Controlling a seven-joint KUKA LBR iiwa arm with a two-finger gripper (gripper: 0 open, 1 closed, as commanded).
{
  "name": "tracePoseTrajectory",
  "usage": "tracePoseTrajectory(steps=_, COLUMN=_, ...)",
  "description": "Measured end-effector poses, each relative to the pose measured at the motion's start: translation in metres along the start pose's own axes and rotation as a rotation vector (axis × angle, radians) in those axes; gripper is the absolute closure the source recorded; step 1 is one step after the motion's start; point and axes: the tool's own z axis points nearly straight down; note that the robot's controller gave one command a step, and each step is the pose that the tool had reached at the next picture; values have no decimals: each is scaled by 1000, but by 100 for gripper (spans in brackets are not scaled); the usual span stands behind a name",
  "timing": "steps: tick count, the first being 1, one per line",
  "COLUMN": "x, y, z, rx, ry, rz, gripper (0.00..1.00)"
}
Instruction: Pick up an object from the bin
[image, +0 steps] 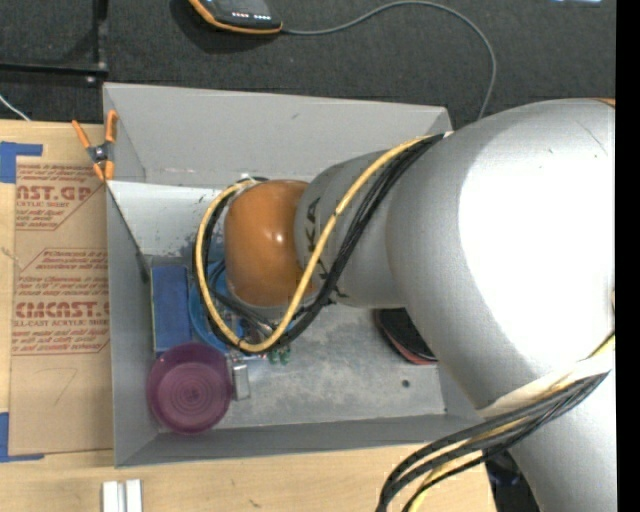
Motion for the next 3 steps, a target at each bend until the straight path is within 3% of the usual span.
tracePoseTrajectory(steps=1, x=9, y=-11, z=-3, rx=-20, ry=-23, rz=11, gripper=100)
tracePoseTrajectory(steps=3, x=9, y=-10, z=-3, rx=-21, ry=-23, rz=11, gripper=100)
